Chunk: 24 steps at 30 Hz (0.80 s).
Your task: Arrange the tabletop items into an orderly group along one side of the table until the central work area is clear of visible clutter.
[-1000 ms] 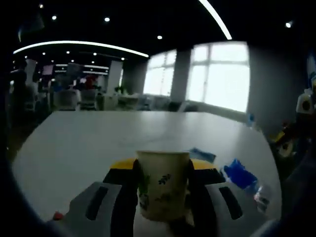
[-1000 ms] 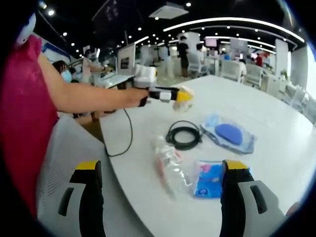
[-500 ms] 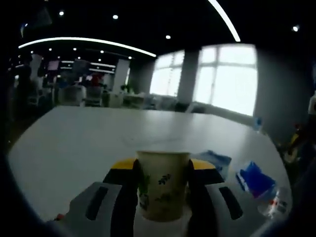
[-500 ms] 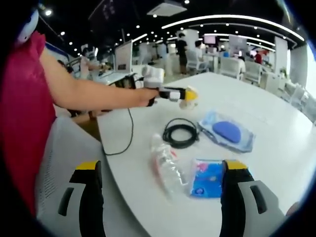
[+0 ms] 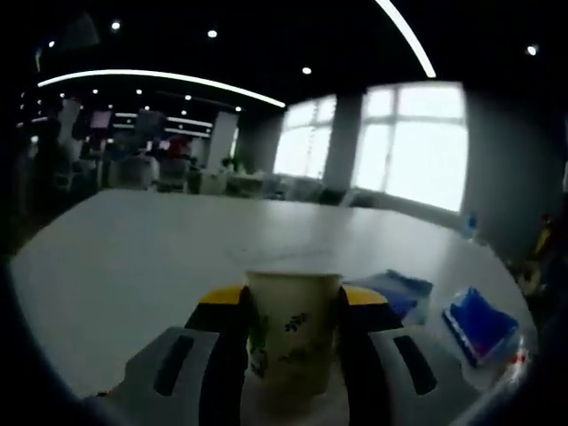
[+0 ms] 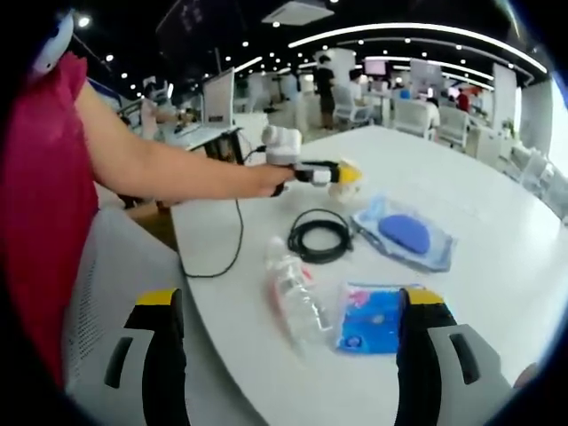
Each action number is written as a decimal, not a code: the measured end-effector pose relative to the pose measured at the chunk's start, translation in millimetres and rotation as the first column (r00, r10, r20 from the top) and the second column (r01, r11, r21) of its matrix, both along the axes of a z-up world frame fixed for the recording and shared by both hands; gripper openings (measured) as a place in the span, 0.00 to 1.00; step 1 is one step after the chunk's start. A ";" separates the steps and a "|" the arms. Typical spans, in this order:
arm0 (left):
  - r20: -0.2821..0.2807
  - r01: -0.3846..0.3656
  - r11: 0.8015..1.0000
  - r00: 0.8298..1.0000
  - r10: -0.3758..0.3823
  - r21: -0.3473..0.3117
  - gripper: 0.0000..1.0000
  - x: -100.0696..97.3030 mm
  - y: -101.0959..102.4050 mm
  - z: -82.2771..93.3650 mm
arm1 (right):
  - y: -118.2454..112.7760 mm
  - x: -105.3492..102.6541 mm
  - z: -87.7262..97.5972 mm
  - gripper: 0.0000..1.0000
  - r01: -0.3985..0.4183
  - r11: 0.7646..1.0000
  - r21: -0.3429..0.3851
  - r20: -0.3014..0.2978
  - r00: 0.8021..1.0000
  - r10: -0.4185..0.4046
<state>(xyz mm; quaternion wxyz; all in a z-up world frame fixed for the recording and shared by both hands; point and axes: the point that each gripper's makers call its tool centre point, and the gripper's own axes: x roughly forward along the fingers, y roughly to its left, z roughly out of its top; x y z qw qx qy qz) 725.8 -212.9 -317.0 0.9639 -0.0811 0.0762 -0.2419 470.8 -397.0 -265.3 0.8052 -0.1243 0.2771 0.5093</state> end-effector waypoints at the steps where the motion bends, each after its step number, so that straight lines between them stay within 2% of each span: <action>1: 0.002 -0.003 1.000 1.000 0.003 -0.001 0.36 0.9 0.4 -0.1 | 0.1 -0.3 -0.2 1.00 -0.001 1.000 -0.001 -0.001 1.000 0.001; 11: 0.039 -0.013 1.000 0.999 0.014 -0.008 0.37 2.4 1.7 -2.3 | -1.4 -0.3 0.5 1.00 0.008 1.000 -0.010 0.005 1.000 -0.008; 19: 0.048 -0.003 1.000 0.999 0.002 0.018 0.39 -6.7 4.9 -2.8 | 3.1 2.8 5.4 1.00 0.009 1.000 0.002 0.018 1.000 -0.009; 24: 0.042 0.023 0.998 0.999 -0.026 0.060 0.39 -16.8 5.1 -4.9 | 3.3 1.5 5.3 1.00 0.010 1.000 0.000 0.020 1.000 -0.010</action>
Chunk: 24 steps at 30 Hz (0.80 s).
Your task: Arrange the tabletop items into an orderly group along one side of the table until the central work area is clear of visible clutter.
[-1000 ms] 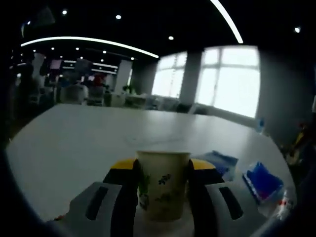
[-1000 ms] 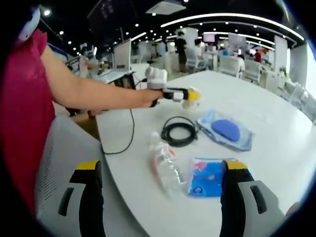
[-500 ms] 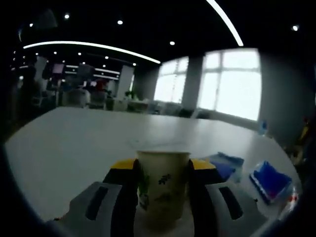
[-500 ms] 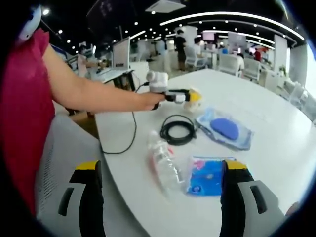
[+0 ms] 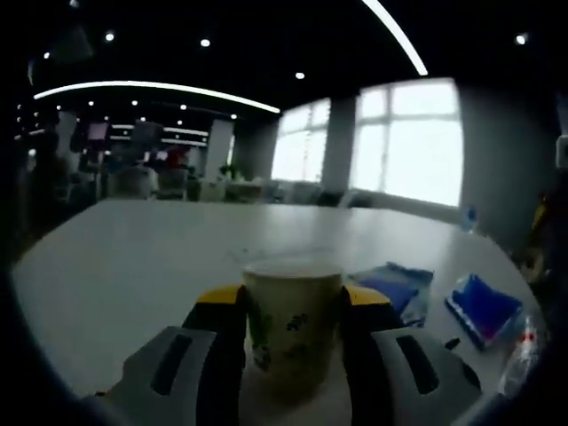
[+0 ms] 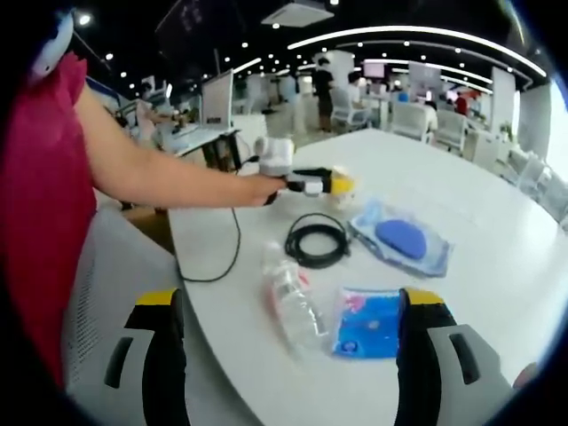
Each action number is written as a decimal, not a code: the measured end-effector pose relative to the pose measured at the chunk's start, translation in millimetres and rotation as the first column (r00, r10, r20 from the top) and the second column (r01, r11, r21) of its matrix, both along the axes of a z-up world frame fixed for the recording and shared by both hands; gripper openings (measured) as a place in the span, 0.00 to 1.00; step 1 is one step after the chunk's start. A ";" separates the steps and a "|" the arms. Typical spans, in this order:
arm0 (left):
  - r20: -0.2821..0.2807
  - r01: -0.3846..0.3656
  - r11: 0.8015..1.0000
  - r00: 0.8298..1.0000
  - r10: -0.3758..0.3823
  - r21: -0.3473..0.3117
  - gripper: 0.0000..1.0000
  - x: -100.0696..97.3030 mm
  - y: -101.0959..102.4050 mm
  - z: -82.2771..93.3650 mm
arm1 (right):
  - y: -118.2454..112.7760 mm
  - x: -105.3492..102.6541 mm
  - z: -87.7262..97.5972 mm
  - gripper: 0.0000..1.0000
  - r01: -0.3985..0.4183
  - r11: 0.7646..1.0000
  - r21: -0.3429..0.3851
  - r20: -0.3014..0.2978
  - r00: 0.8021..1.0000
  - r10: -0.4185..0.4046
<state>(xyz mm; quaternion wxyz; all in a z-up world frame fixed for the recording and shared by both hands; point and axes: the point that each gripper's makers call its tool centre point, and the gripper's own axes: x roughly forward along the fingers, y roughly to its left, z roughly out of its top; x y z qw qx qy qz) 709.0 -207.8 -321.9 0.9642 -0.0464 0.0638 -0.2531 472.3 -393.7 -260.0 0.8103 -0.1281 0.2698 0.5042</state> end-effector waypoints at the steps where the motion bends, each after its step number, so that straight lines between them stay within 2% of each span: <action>1: 0.000 0.002 1.000 1.000 -0.002 0.004 0.39 -1.9 0.3 0.1 | 0.2 -0.2 0.3 0.99 0.000 1.000 0.001 0.001 1.000 0.000; 5: -0.001 0.005 1.000 1.000 -0.005 0.020 0.39 -7.9 2.7 -2.2 | 1.7 0.0 2.4 1.00 -0.001 1.000 0.007 0.006 1.000 0.001; 7: -0.015 0.006 0.999 1.000 -0.005 0.053 0.39 -10.3 3.7 -7.0 | 2.3 0.1 3.4 1.00 -0.002 1.000 0.009 0.008 1.000 0.002; 15: -0.011 0.023 0.997 1.000 -0.023 0.077 0.39 -14.6 2.8 -9.0 | 3.2 0.8 4.4 1.00 -0.005 1.000 0.008 0.012 1.000 0.005; 24: -0.016 0.024 0.996 1.000 -0.023 0.081 0.39 -10.7 1.3 -10.5 | -1.2 2.1 3.9 0.99 0.004 1.000 0.005 0.014 1.000 -0.004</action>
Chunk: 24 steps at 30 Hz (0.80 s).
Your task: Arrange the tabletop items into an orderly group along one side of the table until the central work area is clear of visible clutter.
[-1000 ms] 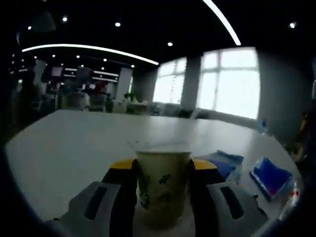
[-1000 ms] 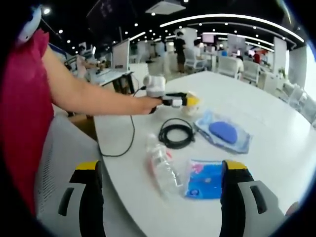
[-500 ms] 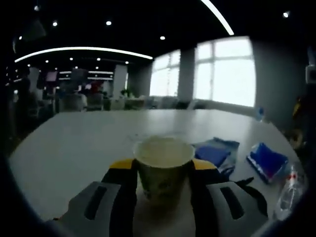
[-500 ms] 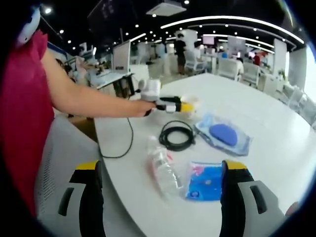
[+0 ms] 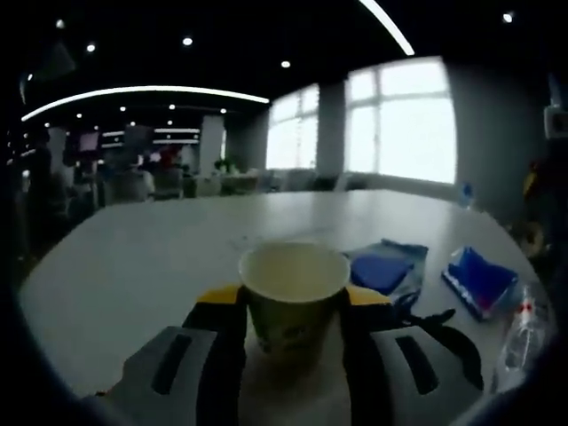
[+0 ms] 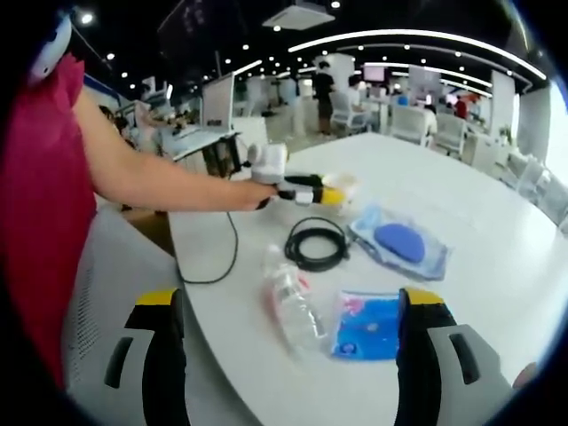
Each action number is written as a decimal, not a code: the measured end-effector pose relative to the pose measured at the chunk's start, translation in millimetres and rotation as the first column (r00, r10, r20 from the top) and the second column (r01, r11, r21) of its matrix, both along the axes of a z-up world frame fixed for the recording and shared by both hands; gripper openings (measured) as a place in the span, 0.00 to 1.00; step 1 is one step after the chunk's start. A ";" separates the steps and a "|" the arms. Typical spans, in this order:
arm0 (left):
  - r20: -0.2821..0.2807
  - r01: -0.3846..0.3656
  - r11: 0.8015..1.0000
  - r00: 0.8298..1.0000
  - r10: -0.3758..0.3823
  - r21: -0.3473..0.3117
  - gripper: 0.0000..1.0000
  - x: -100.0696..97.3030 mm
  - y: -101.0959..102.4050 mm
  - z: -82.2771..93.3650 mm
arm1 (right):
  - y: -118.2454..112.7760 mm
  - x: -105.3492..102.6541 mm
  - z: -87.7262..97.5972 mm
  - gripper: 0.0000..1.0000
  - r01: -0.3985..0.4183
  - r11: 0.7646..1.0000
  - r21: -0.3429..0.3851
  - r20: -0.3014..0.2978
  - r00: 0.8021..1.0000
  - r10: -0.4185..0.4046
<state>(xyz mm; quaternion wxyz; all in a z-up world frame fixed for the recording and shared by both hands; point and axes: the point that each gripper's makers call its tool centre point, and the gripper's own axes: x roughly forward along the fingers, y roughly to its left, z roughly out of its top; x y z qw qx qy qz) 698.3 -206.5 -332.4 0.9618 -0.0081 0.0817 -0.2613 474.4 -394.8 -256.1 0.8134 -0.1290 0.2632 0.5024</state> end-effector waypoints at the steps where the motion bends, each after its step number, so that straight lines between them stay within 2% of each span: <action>1: -0.001 0.002 1.000 1.000 -0.002 0.000 0.39 0.2 -0.7 -0.2 | -0.4 0.1 -0.3 1.00 0.000 1.000 -0.001 0.000 1.000 0.000; 7: -0.026 0.003 1.000 1.000 -0.003 -0.011 0.40 -0.7 -2.0 -4.3 | 0.3 1.5 -0.3 1.00 -0.002 1.000 0.000 0.001 1.000 0.002; 12: -0.026 -0.001 0.999 1.000 0.000 -0.040 0.46 -1.9 -1.1 -3.1 | -0.2 1.0 -0.9 1.00 0.001 1.000 -0.002 0.000 1.000 -0.001; 24: -0.041 -0.012 0.999 0.999 0.010 -0.031 0.48 -8.4 7.1 -0.9 | 1.4 0.2 1.2 1.00 -0.003 1.000 0.003 0.006 1.000 0.003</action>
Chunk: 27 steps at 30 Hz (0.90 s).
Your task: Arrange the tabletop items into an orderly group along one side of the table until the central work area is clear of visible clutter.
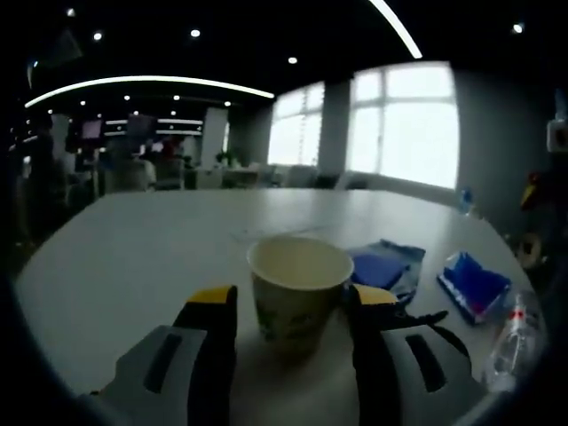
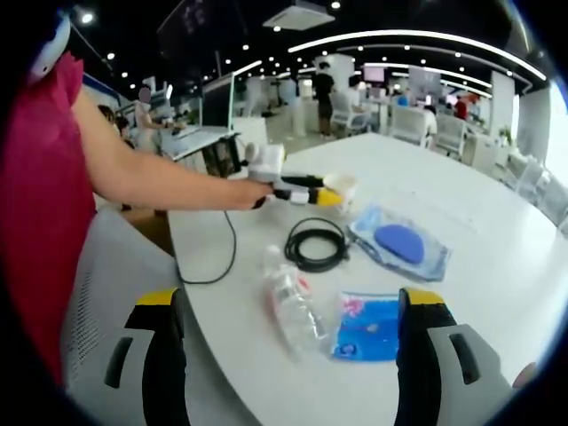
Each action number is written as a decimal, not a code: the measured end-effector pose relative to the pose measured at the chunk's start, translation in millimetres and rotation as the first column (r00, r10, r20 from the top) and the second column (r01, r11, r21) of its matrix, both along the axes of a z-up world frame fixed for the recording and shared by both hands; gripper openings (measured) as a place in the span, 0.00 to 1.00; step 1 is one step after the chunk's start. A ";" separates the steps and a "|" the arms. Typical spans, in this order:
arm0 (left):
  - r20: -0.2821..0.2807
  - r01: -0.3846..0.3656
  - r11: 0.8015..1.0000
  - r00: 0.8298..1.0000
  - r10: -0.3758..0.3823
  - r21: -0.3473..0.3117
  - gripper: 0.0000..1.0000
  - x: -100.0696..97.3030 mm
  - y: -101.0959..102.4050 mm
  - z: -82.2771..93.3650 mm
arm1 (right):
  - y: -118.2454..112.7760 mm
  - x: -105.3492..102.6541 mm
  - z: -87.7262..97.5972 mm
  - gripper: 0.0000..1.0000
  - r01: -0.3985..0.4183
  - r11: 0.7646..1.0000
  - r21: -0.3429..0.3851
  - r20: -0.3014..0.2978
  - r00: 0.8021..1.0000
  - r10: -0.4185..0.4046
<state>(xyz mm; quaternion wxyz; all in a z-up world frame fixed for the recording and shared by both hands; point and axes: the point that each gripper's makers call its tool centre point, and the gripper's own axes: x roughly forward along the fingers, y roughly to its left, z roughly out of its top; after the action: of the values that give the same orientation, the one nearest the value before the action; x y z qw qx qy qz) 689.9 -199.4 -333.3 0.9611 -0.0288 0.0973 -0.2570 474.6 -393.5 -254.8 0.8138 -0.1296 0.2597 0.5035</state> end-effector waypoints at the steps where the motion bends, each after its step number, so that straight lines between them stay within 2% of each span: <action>1: 0.001 0.000 1.000 1.000 0.000 -0.001 0.48 -1.1 0.6 0.9 | 0.2 -0.4 0.3 1.00 -0.001 1.000 0.002 0.001 1.000 0.001; 11: 0.011 -0.012 1.000 1.000 0.012 -0.003 0.48 -15.6 12.1 14.4 | 1.3 -2.0 6.1 1.00 -0.003 1.000 0.014 0.018 1.000 0.003; 18: 0.029 -0.019 1.000 0.999 0.019 -0.001 0.47 -28.3 19.3 30.7 | 1.2 -4.8 11.3 0.99 -0.004 1.000 0.021 0.033 0.999 0.003; 27: 0.084 0.017 1.000 0.996 -0.016 -0.016 0.47 -53.7 7.8 66.3 | -0.1 -5.1 19.1 0.99 0.001 0.999 0.038 0.061 0.998 -0.004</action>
<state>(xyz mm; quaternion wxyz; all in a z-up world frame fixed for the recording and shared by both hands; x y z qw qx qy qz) 636.2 -191.6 -267.1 0.9619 -0.0251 0.0549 -0.2666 469.5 -393.6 -235.7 0.8243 -0.1294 0.2253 0.5030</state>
